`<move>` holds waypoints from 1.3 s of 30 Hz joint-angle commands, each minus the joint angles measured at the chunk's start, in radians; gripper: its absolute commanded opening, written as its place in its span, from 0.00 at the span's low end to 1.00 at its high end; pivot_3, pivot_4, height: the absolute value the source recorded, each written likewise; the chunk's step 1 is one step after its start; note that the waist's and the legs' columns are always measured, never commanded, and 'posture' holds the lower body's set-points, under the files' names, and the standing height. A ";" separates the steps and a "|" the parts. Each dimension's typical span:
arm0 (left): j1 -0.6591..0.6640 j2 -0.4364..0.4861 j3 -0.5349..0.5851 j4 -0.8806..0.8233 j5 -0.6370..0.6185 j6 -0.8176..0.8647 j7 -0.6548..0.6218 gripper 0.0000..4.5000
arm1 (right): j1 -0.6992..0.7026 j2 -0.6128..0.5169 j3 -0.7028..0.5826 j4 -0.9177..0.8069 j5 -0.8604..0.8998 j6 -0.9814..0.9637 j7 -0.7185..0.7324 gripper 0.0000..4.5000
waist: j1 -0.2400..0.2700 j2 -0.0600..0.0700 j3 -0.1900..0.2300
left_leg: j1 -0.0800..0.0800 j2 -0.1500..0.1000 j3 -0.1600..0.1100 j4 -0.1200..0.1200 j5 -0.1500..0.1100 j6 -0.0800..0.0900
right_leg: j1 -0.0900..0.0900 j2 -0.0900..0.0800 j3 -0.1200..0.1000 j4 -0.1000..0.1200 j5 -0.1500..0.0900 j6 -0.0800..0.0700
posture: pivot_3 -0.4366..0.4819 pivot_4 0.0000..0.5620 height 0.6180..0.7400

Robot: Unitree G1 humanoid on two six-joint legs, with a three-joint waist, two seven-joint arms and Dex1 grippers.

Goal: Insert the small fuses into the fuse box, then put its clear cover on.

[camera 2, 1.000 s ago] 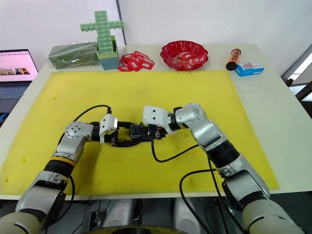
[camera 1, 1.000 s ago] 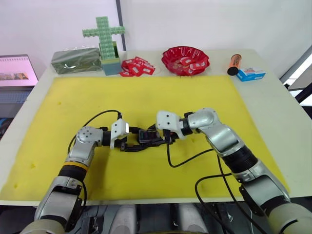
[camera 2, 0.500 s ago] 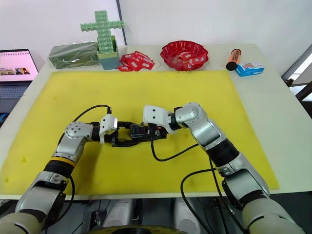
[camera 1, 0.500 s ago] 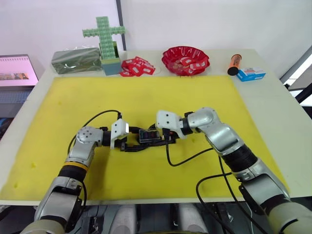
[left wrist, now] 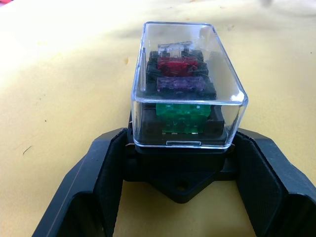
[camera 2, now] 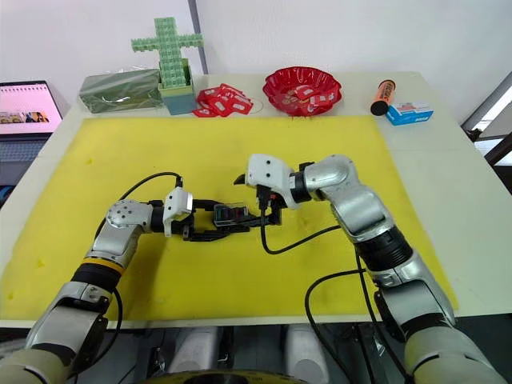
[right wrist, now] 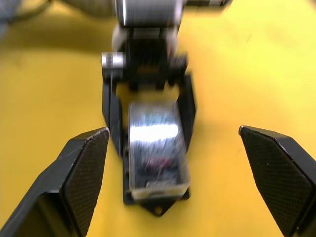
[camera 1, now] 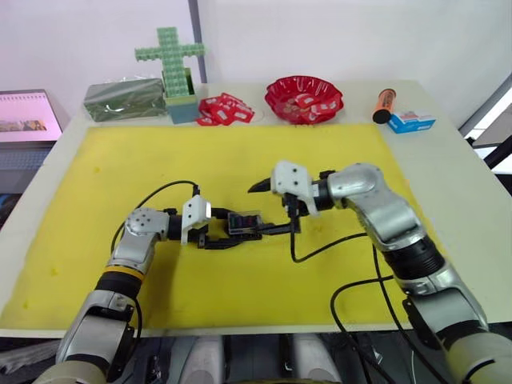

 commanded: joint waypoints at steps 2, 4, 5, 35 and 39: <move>0.003 -0.004 -0.002 -0.010 -0.004 -0.006 -0.009 0.62 | 0.004 0.034 -0.056 -0.054 0.076 -0.035 -0.021 0.70 | 0.000 0.000 0.000 | 0.000 0.000 0.000 0.000 0.000 0.000 | 0.000 0.000 0.000 0.000 0.000 0.000 | 0.48 0.27 1.00; 0.003 -0.005 -0.002 -0.011 -0.005 -0.006 -0.011 0.62 | 0.007 0.043 -0.050 -0.052 0.074 -0.061 -0.032 0.54 | 0.000 0.000 0.000 | 0.000 0.000 0.000 0.000 0.000 0.000 | 0.000 0.000 0.000 0.000 0.000 0.000 | 0.48 0.27 1.00; 0.002 -0.006 -0.002 -0.010 -0.005 -0.007 -0.012 0.62 | 0.008 0.045 -0.045 -0.049 0.072 -0.071 -0.036 0.46 | 0.001 0.000 0.000 | 0.000 0.000 0.000 0.000 0.000 0.000 | 0.000 0.000 0.000 0.000 0.000 0.000 | 0.48 0.27 1.00; 0.054 0.005 0.000 -0.108 -0.012 0.038 -0.007 0.62 | 0.085 0.175 0.134 0.514 -0.103 -0.314 -0.059 0.00 | -0.005 0.000 -0.003 | 0.016 0.002 0.000 -0.004 0.000 0.000 | 0.013 0.000 0.002 -0.001 -0.002 0.000 | 0.48 0.27 1.00; 0.052 0.007 0.002 -0.112 -0.013 0.047 -0.003 0.62 | 0.096 0.151 0.090 0.361 -0.049 -0.294 -0.032 0.00 | -0.002 0.000 -0.003 | 0.014 0.002 0.000 -0.004 0.000 0.000 | 0.012 -0.001 0.002 -0.001 -0.002 -0.001 | 0.48 0.27 1.00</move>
